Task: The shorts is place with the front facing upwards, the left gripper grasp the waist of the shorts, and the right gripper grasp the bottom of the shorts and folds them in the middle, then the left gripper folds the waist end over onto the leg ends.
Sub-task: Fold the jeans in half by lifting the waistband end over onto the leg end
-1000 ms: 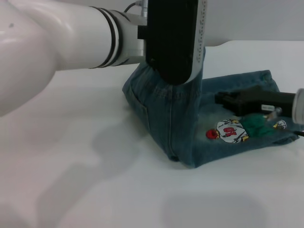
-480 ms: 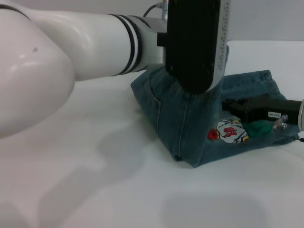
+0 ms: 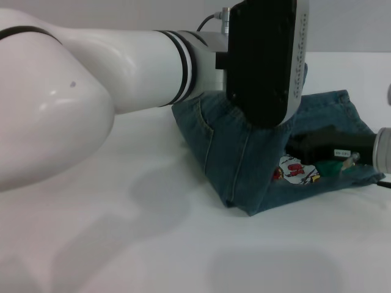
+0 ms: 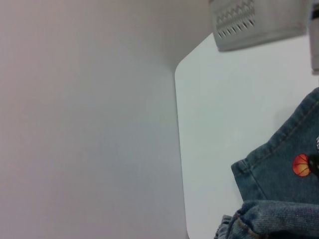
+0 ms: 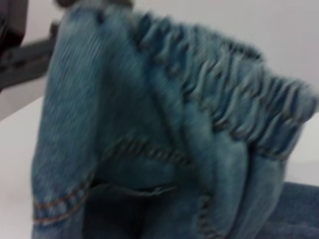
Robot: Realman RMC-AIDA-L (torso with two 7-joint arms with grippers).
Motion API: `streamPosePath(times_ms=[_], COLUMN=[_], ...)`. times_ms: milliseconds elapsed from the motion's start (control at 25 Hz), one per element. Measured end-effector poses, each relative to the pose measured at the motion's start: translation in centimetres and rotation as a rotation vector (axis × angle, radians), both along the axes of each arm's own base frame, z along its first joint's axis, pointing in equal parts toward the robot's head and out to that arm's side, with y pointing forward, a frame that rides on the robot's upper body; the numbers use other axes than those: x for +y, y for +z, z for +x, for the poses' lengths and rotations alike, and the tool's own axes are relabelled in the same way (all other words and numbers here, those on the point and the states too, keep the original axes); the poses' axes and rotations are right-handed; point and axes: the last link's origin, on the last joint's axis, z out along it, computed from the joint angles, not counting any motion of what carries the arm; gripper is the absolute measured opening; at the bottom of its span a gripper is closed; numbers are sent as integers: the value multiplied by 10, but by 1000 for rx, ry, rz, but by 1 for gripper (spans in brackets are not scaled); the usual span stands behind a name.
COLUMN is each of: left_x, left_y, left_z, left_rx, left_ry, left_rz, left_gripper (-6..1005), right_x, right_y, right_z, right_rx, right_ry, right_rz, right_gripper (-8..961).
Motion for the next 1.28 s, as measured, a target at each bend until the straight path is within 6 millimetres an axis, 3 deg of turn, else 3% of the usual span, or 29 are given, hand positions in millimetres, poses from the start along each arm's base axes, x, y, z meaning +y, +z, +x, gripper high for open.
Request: streamPosePath(times_ms=[320, 1280], left_x=[1, 0], left_y=[1, 2], left_z=[3, 7], left_rx=[-7, -10], left_ry=[-1, -15], left_rz=[3, 5], left_gripper=[117, 123], right_x=[-5, -2], right_y=[-16, -34], right_z=[-10, -49], right_rx=[-29, -18], right_ry=[41, 164], right_rz=[-83, -202], right_gripper=[93, 92])
